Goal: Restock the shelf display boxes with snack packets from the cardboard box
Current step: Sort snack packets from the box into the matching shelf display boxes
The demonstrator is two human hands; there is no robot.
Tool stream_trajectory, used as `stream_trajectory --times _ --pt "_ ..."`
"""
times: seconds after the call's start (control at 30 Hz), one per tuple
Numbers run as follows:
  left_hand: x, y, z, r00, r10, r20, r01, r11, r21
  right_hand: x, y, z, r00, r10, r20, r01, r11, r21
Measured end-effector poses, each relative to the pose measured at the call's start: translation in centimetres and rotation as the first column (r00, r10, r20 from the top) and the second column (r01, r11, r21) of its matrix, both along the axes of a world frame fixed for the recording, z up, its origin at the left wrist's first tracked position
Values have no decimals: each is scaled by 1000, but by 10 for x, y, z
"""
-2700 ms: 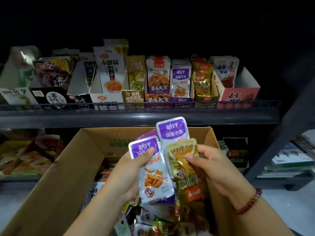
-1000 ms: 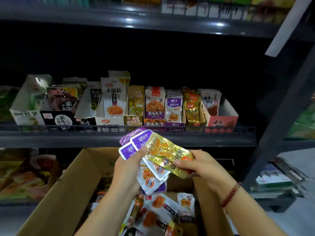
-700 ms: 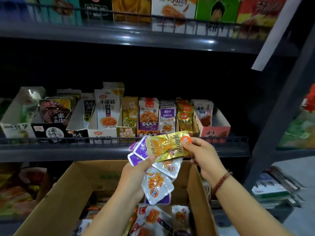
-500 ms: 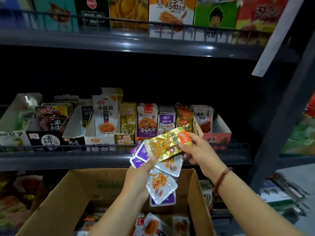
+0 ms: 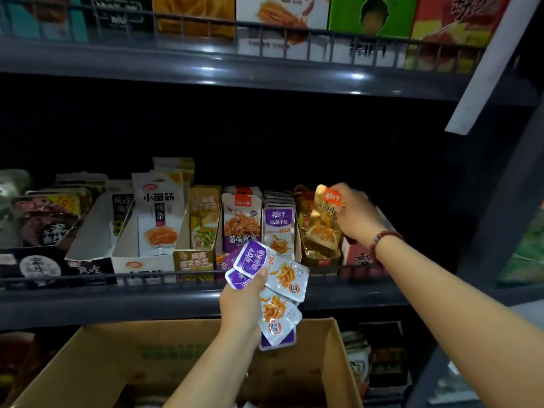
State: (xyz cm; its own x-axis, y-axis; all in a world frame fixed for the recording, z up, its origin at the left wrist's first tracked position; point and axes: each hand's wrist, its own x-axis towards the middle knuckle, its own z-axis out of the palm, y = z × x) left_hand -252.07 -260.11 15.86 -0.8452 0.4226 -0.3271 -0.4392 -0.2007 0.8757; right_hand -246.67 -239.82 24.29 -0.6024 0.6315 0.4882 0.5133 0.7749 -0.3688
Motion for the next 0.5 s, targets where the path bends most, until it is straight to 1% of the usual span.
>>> stream_trajectory --times 0.1,0.17,0.23,0.37,0.5 --pt "-3 8 -6 1000 -13 -5 14 1000 20 -17 17 -8 974 61 218 -74 996 53" --pt "-5 10 -9 1000 -18 -16 18 1000 18 -27 26 -12 931 84 356 -112 992 58" --pt "-8 10 -11 999 -24 -25 25 1000 15 -34 33 -13 887 65 457 -118 989 90" --pt "-12 8 -13 999 -36 -29 37 999 25 -44 40 -11 841 -50 539 -112 958 264" --pt "-13 8 -13 998 -58 -9 59 996 74 -45 43 -14 858 -59 511 -120 943 311"
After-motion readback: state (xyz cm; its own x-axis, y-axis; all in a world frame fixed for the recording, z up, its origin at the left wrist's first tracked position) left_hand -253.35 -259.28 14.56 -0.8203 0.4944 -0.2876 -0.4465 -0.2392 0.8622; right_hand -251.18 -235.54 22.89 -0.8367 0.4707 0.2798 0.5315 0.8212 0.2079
